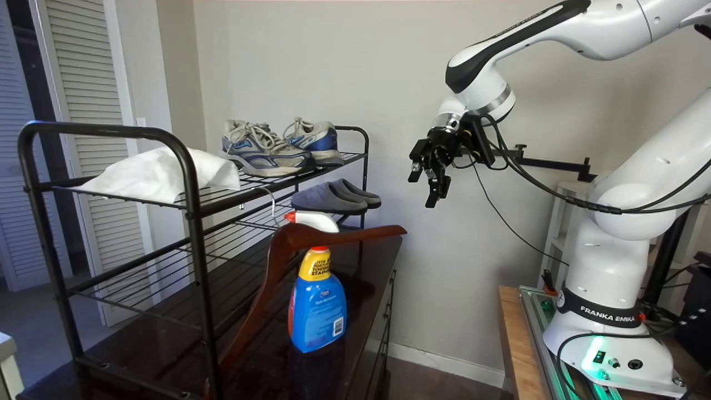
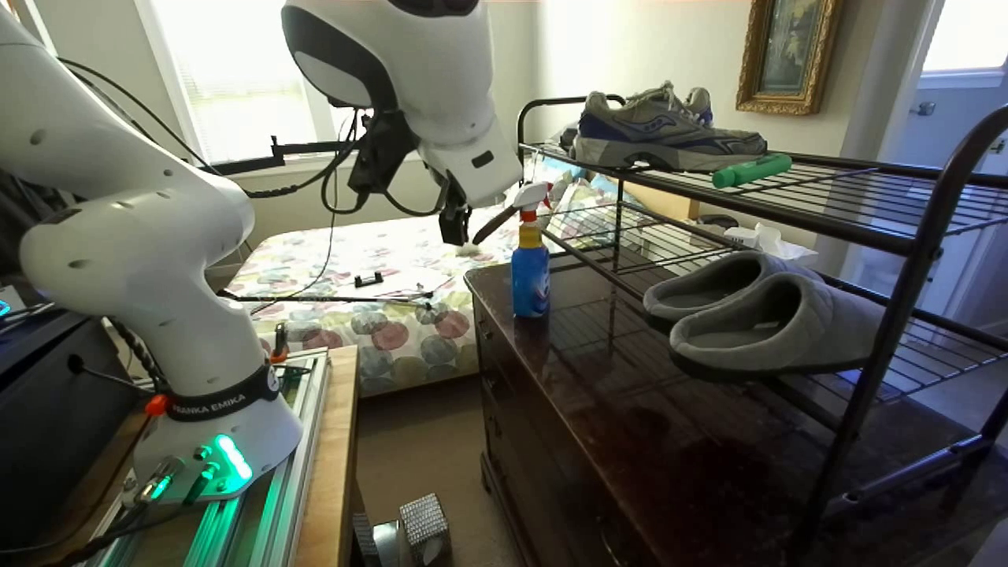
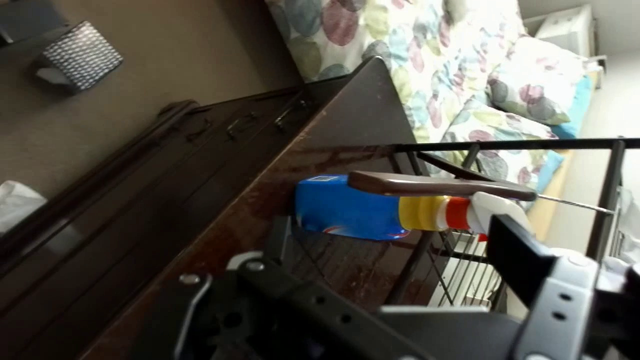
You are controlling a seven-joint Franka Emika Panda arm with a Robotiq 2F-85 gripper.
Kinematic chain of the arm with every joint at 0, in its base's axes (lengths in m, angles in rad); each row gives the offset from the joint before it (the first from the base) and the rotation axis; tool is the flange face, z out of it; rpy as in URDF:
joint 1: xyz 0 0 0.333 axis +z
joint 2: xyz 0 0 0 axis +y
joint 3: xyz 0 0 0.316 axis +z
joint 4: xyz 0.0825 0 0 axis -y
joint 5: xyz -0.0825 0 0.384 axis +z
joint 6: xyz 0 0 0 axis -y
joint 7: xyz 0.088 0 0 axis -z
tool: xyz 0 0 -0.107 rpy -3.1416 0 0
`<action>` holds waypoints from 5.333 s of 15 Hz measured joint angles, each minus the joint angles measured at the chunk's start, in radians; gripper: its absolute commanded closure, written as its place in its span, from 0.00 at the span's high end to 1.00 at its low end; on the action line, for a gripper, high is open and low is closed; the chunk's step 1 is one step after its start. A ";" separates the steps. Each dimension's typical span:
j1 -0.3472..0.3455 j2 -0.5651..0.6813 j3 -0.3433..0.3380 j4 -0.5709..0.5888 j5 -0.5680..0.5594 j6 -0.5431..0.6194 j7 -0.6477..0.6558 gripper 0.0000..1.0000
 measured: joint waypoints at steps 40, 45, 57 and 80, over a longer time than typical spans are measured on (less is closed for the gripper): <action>0.437 -0.068 -0.016 0.021 -0.413 0.200 -0.707 1.00; 0.498 -0.061 -0.012 0.019 -0.394 0.351 -0.760 1.00; 0.571 -0.023 0.053 0.017 -0.305 0.479 -0.572 1.00; 0.643 0.350 0.196 0.075 -0.336 1.190 -0.153 0.83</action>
